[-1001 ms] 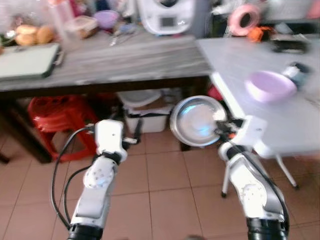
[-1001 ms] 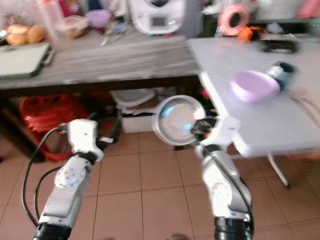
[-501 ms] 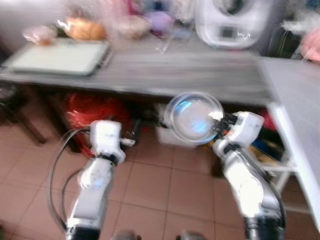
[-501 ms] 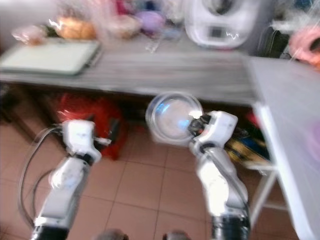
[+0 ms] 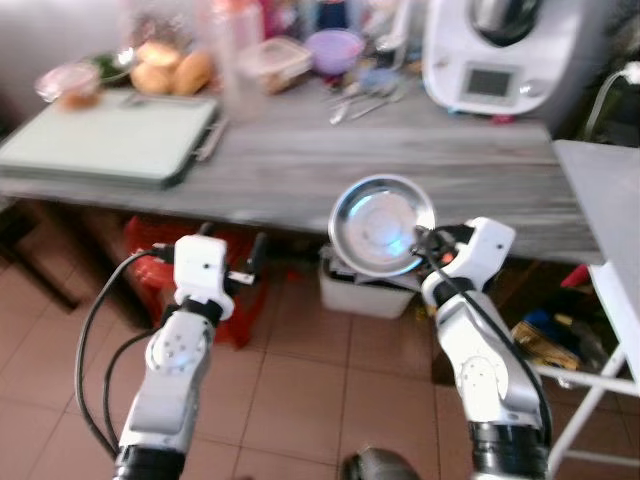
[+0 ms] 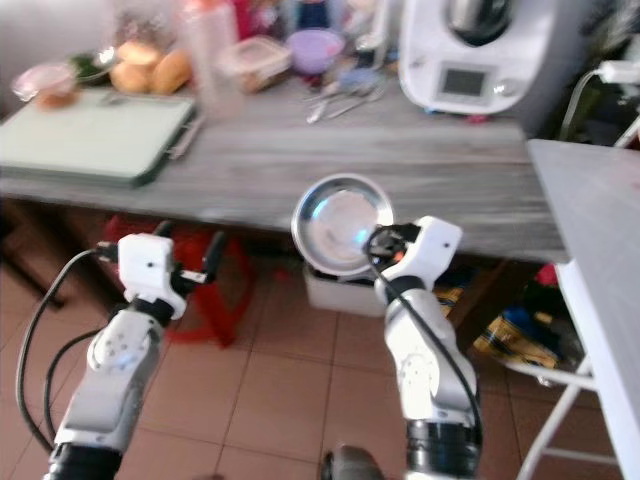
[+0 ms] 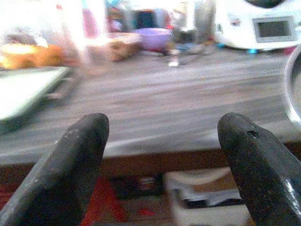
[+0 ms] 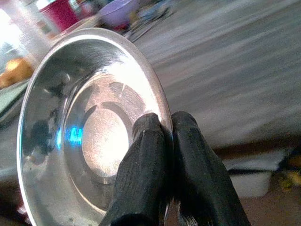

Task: Setting the table

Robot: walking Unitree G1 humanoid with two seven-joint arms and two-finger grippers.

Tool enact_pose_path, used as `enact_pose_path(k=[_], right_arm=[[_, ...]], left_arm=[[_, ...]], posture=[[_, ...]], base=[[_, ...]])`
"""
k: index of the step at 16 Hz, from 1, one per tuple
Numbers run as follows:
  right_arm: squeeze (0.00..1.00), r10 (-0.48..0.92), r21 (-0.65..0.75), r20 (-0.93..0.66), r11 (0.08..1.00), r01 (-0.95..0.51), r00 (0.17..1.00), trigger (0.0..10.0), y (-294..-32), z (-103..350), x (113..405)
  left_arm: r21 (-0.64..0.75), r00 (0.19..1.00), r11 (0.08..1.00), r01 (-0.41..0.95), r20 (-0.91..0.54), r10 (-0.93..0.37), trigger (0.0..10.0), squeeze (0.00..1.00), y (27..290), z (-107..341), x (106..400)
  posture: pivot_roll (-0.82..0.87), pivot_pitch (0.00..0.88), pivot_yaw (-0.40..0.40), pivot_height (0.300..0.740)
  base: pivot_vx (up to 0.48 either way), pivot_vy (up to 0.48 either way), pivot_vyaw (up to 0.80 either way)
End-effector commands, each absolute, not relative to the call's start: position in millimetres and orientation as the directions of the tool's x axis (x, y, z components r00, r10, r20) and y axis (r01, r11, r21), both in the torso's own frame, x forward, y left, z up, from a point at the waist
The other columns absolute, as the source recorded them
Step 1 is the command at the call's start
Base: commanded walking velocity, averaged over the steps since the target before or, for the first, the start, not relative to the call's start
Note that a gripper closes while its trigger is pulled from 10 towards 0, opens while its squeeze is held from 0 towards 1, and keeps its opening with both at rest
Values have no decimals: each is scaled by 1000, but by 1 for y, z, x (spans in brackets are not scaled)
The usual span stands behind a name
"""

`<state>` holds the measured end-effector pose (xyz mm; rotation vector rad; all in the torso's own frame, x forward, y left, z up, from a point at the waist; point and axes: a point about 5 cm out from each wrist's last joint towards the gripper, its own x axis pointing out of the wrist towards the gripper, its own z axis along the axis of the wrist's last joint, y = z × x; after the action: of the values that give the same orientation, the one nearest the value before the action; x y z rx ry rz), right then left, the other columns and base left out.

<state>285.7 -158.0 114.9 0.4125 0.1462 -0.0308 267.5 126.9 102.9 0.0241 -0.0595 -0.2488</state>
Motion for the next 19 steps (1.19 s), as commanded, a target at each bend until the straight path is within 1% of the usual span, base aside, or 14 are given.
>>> enact_pose_path(k=[1, 4, 8, 11, 12, 14, 16, 17, 19], right_arm=[[0, -13, 405, -136, 912, 68, 991, 10000, -156, 117, 288], [0, -58, 411, -137, 905, 110, 989, 10000, -158, 116, 291], [0, -127, 464, -172, 864, 194, 977, 10000, -160, 110, 298], [0, -153, 492, -184, 841, 226, 971, 10000, -157, 109, 304], [0, -164, 510, -205, 824, 248, 965, 10000, -157, 107, 307], [0, -175, 506, -227, 819, 270, 958, 10000, -160, 104, 310], [0, -154, 532, -248, 803, 267, 956, 10000, -159, 103, 316], [0, -142, 555, -273, 784, 276, 951, 10000, -157, 100, 318], [0, -110, 572, -285, 778, 261, 952, 10000, -149, 99, 322]], left_arm=[[49, 964, 966, 255, 63, -258, 10000, 0, 129, 106, 267], [57, 958, 959, 279, 58, -282, 10000, 0, 126, 106, 269], [32, 960, 961, 275, 52, -277, 10000, 0, 127, 105, 267], [57, 956, 955, 290, 32, -292, 10000, 0, 134, 104, 260], [71, 953, 950, 303, 7, -304, 10000, 0, 140, 100, 254], [86, 950, 946, 312, -5, -313, 10000, 0, 143, 100, 251], [99, 948, 943, 319, -16, -319, 10000, 0, 146, 101, 248], [101, 947, 941, 322, -28, -321, 10000, 0, 147, 100, 246], [109, 943, 937, 333, -35, -331, 10000, 0, 146, 99, 244]], posture=[[6, 0, 5, 740], [14, 0, -3, 740], [19, 0, 1, 740], [35, 0, 6, 740], [37, 0, 6, 740], [45, 0, 4, 740], [54, 2, 4, 740], [58, 7, 3, 740], [65, 10, 2, 740]], base=[[480, 0, 0], [444, 0, 0], [0, 0, 0], [0, 0, 0], [0, 0, 0], [0, 0, 0], [0, 0, 0], [0, 0, 0], [0, 0, 0]])
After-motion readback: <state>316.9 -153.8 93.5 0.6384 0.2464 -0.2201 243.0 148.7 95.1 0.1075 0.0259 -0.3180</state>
